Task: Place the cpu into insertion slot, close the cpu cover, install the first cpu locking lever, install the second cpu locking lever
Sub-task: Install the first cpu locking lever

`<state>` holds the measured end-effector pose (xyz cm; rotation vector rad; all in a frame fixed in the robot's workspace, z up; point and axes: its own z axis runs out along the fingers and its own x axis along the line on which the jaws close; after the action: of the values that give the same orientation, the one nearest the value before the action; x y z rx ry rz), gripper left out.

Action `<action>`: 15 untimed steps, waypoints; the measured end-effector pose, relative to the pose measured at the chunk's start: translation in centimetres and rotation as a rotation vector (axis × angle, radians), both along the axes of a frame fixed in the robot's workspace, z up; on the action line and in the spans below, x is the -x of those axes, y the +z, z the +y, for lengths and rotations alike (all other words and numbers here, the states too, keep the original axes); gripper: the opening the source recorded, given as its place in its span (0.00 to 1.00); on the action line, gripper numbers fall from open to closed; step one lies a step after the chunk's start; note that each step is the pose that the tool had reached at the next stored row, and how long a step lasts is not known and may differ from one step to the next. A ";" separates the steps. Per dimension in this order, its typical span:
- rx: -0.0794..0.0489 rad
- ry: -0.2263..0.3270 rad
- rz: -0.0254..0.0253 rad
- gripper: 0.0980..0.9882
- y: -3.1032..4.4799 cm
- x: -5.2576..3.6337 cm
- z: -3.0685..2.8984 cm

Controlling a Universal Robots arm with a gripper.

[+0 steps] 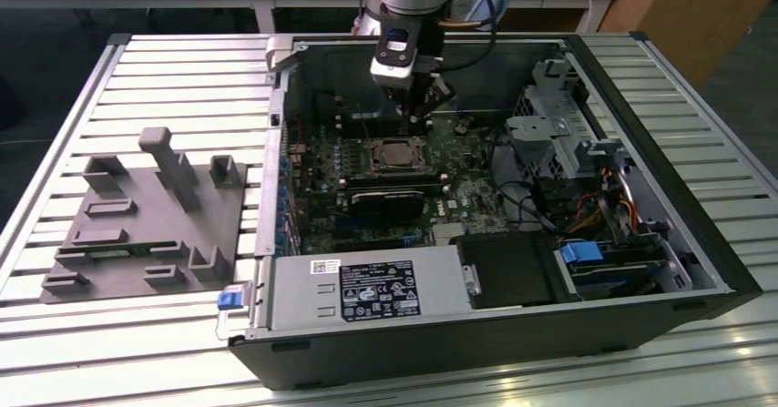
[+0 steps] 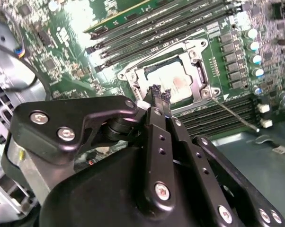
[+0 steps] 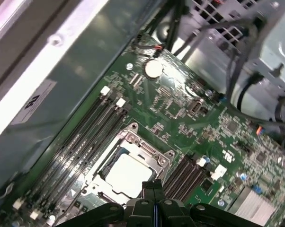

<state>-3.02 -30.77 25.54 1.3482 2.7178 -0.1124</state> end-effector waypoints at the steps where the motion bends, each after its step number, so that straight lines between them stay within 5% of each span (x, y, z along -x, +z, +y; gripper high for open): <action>1: 0.000 0.019 0.0006 0.01 -0.02 0.00 0.00; 15: 0.000 0.274 0.0071 0.01 -0.23 0.00 0.00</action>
<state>-3.02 -30.78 25.31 0.9629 2.8746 -0.0942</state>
